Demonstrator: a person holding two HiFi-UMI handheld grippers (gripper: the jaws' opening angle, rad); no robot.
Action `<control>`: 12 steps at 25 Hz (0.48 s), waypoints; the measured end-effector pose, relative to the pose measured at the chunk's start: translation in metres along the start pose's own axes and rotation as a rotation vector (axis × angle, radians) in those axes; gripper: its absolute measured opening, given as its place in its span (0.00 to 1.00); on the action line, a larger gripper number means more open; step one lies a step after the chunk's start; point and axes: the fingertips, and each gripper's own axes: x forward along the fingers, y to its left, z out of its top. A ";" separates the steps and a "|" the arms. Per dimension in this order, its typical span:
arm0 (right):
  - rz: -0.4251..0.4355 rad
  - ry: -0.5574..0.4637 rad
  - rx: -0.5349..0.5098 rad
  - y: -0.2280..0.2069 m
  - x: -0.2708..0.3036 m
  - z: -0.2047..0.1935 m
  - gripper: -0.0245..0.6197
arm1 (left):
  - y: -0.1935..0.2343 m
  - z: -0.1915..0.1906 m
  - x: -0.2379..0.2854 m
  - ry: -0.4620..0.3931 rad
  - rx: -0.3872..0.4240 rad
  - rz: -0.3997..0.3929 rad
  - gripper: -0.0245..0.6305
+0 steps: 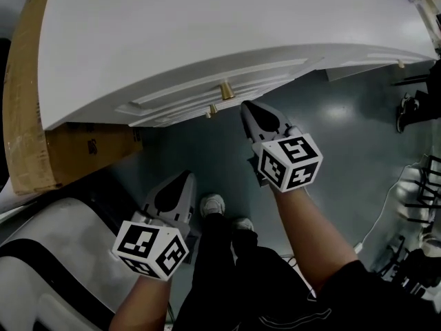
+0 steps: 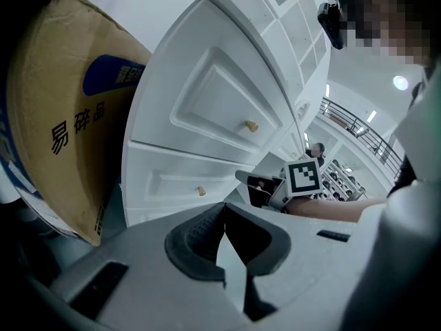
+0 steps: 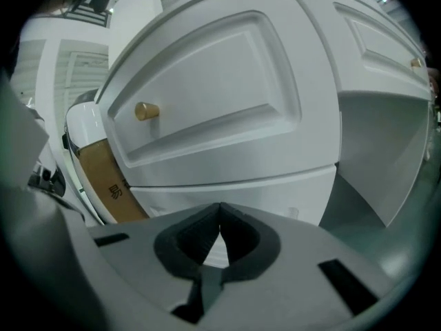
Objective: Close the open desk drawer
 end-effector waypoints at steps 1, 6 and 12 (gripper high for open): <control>0.018 0.002 0.007 0.004 -0.006 0.000 0.05 | -0.002 0.000 -0.001 -0.004 -0.002 0.001 0.04; 0.166 0.031 -0.021 0.044 -0.039 0.007 0.05 | -0.021 0.008 -0.013 -0.044 0.014 0.009 0.04; 0.292 0.015 -0.048 0.089 -0.126 0.052 0.05 | -0.083 0.039 -0.058 -0.103 0.051 -0.012 0.04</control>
